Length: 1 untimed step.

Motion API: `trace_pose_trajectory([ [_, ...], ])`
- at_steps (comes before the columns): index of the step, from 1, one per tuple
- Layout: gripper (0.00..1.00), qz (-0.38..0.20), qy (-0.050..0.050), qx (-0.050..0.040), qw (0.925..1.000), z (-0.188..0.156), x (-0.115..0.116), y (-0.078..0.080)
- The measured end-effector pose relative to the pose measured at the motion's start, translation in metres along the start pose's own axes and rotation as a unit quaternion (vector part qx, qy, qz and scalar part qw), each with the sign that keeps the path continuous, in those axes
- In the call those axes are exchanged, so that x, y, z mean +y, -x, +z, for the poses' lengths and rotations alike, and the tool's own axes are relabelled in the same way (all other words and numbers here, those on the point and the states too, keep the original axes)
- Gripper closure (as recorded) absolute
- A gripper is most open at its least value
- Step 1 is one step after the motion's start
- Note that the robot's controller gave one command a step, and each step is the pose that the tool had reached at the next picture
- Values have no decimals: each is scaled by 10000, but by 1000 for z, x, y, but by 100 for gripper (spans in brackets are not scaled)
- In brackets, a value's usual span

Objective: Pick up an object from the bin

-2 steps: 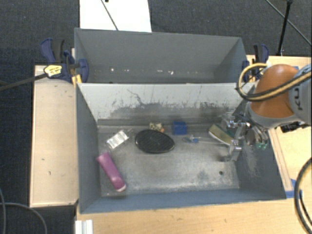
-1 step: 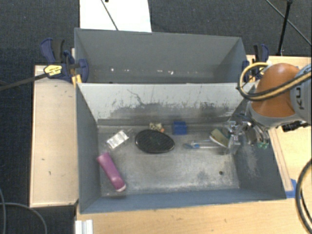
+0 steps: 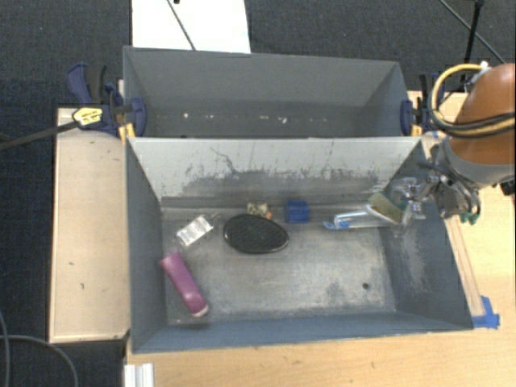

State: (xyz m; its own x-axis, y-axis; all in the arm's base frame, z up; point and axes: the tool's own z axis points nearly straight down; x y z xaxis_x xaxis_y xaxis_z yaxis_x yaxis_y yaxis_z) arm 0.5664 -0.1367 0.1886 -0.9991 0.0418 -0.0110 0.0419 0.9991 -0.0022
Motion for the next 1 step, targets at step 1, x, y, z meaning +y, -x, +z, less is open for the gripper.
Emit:
trace_pose_trajectory([
  [1,100,-74,-4,-8,10000,-107,-5,-3],
])
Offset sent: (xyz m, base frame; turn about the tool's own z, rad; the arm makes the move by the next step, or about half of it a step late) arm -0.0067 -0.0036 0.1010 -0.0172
